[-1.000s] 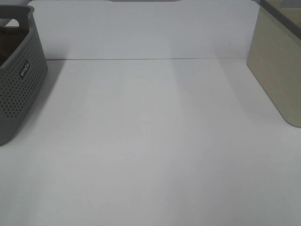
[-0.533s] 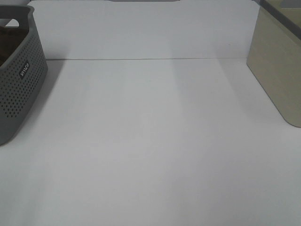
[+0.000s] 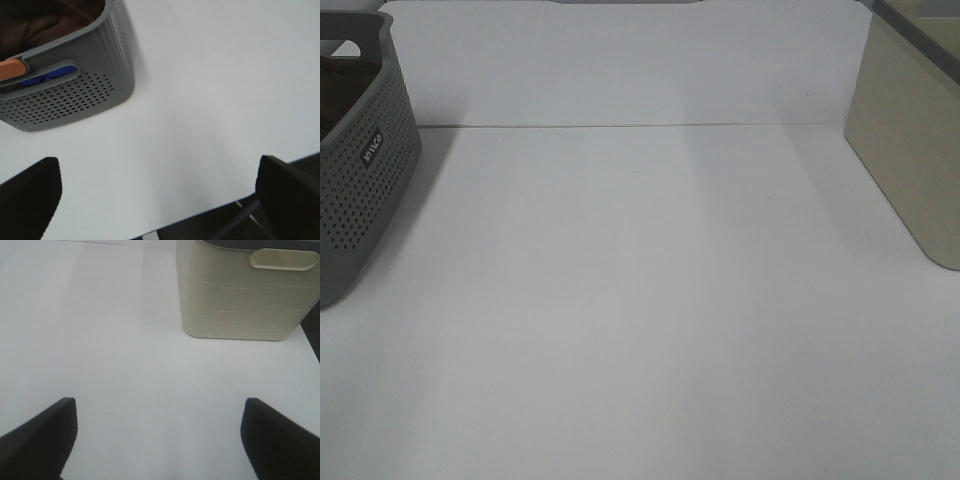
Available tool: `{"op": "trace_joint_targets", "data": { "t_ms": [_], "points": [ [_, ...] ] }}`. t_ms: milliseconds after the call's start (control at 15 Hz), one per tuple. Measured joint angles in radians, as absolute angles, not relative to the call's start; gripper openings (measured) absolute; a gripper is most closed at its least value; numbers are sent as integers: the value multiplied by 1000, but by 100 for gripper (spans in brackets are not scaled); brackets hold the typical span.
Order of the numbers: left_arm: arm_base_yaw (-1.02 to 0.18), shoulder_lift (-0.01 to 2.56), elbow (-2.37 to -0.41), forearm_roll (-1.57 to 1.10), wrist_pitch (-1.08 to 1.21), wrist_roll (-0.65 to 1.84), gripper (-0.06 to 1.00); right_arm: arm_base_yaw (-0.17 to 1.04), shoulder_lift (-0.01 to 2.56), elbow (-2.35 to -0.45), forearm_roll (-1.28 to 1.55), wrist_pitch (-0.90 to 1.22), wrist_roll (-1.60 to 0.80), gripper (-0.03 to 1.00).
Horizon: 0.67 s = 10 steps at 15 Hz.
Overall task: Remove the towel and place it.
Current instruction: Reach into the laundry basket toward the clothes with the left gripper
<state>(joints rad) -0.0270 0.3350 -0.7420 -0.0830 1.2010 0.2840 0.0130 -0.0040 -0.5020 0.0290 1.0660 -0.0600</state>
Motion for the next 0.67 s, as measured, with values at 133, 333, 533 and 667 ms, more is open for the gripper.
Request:
{"op": "trace_joint_targets", "data": {
  "t_ms": [133, 333, 533, 667],
  "points": [
    [-42, 537, -893, -83, 1213, 403, 98, 13, -4, -502, 29, 1066, -60, 85],
    [-47, 850, -1157, -62, 1216, 544, 97, 13, -4, -502, 29, 1066, -60, 85],
    [-47, 1103, -1346, -53, 1216, 619, 93, 13, -4, -502, 29, 1066, -60, 85],
    [-47, 1235, -1449, -23, 1216, 673, 93, 13, -4, -502, 29, 1066, -60, 85]
  ]
}}
